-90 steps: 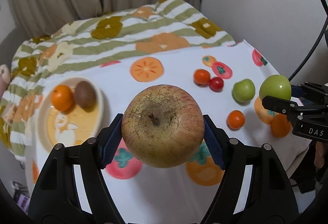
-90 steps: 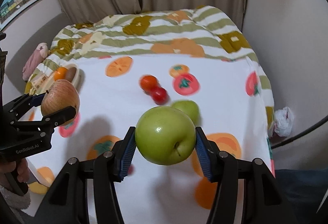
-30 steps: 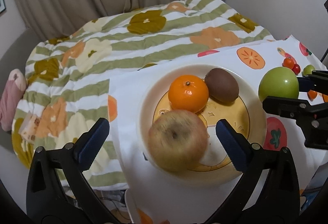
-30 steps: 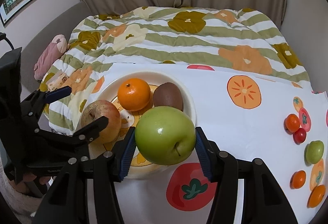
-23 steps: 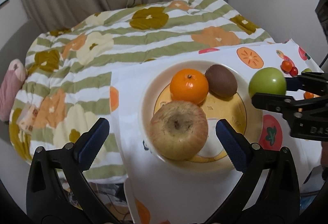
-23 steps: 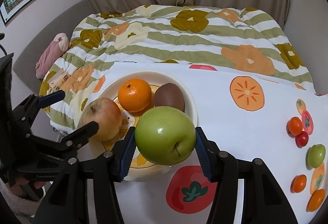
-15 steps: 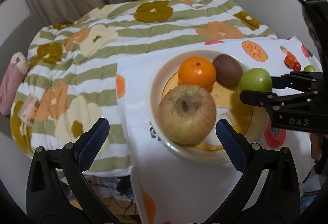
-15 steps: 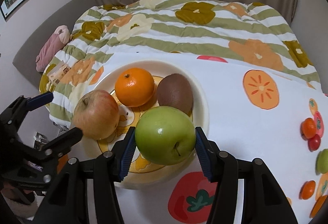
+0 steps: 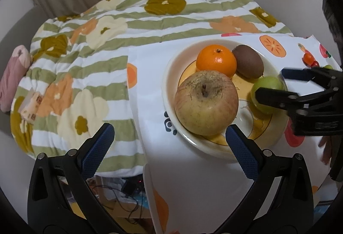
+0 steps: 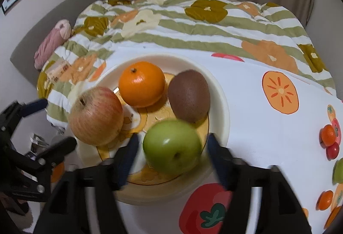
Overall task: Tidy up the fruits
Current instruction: 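Lower the red apple into the bowl with the left tool while the right tool places the green apple, then withdraw both open tools from the bowl toward the loose fruits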
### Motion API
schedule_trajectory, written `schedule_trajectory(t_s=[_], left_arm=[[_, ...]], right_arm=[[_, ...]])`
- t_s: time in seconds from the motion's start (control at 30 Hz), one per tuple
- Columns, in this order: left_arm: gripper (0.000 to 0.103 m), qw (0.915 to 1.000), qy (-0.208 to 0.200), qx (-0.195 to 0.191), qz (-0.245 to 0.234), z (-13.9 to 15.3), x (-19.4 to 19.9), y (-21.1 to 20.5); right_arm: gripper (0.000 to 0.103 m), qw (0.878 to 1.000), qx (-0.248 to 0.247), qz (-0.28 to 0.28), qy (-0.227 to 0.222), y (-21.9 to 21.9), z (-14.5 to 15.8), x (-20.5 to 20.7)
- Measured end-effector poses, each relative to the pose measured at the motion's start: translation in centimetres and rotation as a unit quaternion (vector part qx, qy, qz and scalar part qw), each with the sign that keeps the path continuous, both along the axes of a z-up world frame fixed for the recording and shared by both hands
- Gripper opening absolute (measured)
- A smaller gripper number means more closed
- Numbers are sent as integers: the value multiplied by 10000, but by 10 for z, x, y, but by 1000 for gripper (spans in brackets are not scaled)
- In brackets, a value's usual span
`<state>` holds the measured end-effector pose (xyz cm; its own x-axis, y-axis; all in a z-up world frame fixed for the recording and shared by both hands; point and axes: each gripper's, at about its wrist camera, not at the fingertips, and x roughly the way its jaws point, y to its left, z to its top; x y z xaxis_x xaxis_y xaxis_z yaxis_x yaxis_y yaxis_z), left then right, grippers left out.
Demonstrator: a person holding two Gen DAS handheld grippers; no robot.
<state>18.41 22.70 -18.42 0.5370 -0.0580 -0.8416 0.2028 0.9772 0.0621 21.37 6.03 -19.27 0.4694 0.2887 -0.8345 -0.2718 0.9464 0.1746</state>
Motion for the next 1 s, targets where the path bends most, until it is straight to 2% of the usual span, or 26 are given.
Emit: schedule_trajectory(t_s=[0.03, 0.2, 0.4, 0.5, 0.83, 1.0], left_arm=[[103, 10000, 2, 8, 1, 0, 0, 0], [103, 10000, 9, 17, 34, 1, -3, 0], [103, 9997, 29, 183, 160, 6, -7, 0], [103, 9996, 37, 145, 249, 10, -11, 1], [103, 9988, -169, 143, 426, 44, -27, -11], [103, 9989, -281, 71, 378, 63, -41, -32]], right_arm=[[102, 10000, 65, -11, -58, 0, 3, 0], [103, 9998, 171, -22, -67, 0, 8, -2], [103, 10000, 32, 23, 71, -3, 15, -7], [103, 10000, 27, 12, 59, -6, 20, -12], [103, 9999, 61, 61, -118, -19, 48, -32], [103, 9996, 117, 25, -271, -39, 68, -51]])
